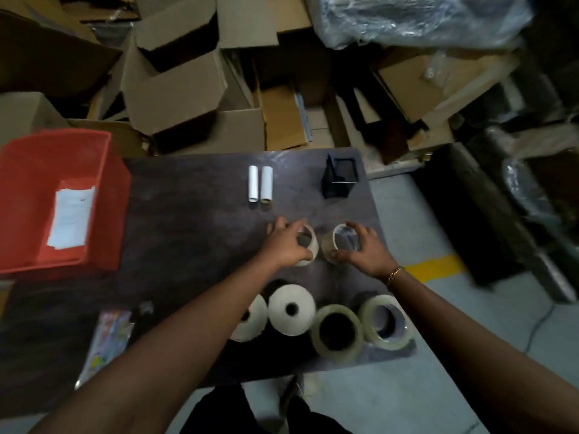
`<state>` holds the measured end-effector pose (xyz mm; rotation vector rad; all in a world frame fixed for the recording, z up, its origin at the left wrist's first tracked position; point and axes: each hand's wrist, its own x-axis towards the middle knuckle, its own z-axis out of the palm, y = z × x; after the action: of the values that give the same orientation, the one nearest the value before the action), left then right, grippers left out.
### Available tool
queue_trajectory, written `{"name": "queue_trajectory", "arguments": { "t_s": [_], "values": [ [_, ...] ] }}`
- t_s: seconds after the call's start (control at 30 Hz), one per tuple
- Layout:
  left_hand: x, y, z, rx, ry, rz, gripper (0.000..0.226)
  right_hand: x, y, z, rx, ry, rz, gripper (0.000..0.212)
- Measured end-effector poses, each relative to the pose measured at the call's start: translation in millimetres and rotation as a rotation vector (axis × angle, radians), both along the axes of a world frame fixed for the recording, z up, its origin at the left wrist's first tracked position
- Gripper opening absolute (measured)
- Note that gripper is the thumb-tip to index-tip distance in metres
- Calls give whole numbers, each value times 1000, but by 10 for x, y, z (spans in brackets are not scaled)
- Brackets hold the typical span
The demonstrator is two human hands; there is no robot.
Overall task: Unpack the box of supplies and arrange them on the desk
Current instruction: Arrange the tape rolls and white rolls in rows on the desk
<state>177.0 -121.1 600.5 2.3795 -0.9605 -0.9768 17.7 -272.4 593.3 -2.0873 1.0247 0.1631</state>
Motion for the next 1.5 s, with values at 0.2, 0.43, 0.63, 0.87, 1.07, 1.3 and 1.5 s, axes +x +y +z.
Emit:
{"name": "queue_trajectory", "arguments": {
  "t_s": [0.2, 0.43, 0.63, 0.87, 1.07, 1.3, 1.5],
  "values": [
    [-876, -500, -240, 74, -71, -121, 92, -803, -269, -197, -41, 157, 12, 94],
    [-1089, -447, -335, 133, -87, -144, 93, -1026, -240, -335, -37, 146, 73, 99],
    [-1174, -126, -94, 57, -363, -311, 63, -1285, -168, -255, -134, 35, 82, 76],
    [-1511, 303, -245, 106, -520, -718, 97, -1731, 264, -345, -313, 91, 196, 86],
    [-1534, 397, -352, 190, -576, -823, 120, -1804, 424, -381, -261, 172, 232, 103],
    [-1552, 402, -171, 71, -522, -786, 114, -1908, 370, -174, -222, 100, 194, 96],
    [-1051, 377, 410, -30, -200, -465, 110, -1663, 90, 192, -246, -89, 142, 96]
  ]
}}
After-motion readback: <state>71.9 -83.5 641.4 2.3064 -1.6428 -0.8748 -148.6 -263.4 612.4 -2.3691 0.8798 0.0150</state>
